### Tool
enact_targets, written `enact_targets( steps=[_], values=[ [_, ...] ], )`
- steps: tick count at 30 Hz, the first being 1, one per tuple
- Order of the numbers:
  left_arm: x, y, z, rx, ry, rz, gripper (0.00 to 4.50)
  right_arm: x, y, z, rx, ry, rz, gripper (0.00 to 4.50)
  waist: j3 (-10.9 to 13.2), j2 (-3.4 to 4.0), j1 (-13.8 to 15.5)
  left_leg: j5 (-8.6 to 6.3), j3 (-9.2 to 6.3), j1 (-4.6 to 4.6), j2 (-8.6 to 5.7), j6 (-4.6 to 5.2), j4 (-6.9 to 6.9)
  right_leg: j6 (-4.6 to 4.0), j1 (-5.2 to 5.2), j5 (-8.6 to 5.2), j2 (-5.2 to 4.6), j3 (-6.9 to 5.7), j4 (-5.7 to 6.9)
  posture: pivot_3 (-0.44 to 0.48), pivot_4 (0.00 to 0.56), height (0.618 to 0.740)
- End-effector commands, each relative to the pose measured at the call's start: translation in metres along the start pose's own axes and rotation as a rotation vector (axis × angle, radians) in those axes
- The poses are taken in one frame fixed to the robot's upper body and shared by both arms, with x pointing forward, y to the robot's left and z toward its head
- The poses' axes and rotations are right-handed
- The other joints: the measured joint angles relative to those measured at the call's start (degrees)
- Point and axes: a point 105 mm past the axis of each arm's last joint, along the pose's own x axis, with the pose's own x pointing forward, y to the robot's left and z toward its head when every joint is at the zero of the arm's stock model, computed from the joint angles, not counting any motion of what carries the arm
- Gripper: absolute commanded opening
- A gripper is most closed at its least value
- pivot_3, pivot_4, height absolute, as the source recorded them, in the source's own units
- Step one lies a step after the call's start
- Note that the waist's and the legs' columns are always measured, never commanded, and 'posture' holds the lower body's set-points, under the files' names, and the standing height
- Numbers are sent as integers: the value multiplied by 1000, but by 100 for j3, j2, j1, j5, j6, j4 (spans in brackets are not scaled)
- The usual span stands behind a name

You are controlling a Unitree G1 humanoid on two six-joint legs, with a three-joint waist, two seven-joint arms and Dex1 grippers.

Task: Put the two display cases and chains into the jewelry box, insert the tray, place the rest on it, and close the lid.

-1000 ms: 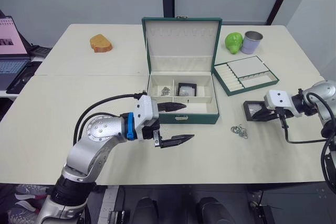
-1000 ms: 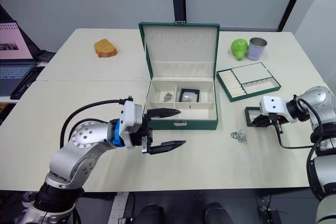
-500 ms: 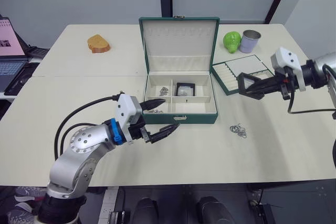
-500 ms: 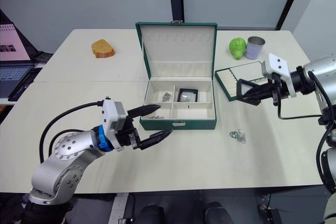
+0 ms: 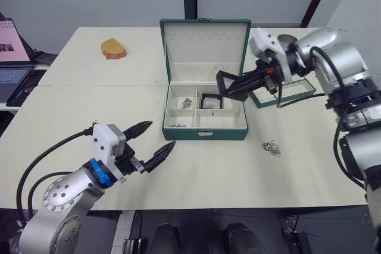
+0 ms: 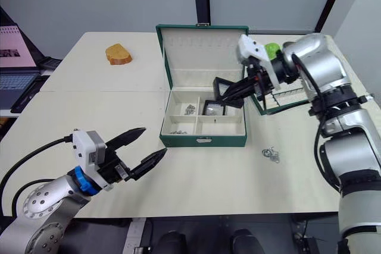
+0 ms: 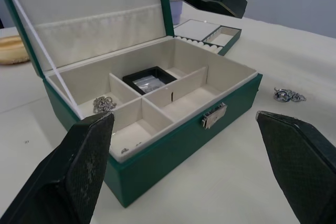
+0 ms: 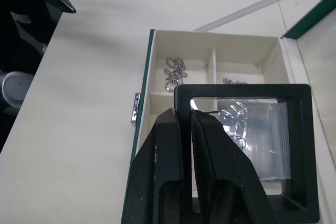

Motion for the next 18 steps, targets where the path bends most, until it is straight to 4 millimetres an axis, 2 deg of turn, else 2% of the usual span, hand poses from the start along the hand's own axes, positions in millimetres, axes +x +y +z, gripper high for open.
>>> enact_targets(
  steps=[1,6,10,18],
  values=[
    [-3,-2,13,48,-44,11,4500,10,2,5,3,47,54,34,0,0,1,0,0,0,-1,0,0,0,1,0,0,0,0,0,150,740],
    [-4,-5,15,48,-55,18,4500,34,-2,-3,65,106,102,34,0,0,-34,0,2,0,-1,0,-1,0,-3,0,1,3,2,0,150,740],
    [-7,-8,13,49,-48,22,4500,46,-4,-11,96,144,126,34,0,0,-58,0,2,0,0,0,-3,0,-5,0,3,4,2,0,150,740],
    [-8,-8,13,53,-49,40,4500,58,-2,-15,120,166,164,34,0,0,-69,0,2,0,0,0,-4,-1,-6,0,3,4,2,0,150,740]
  ],
)
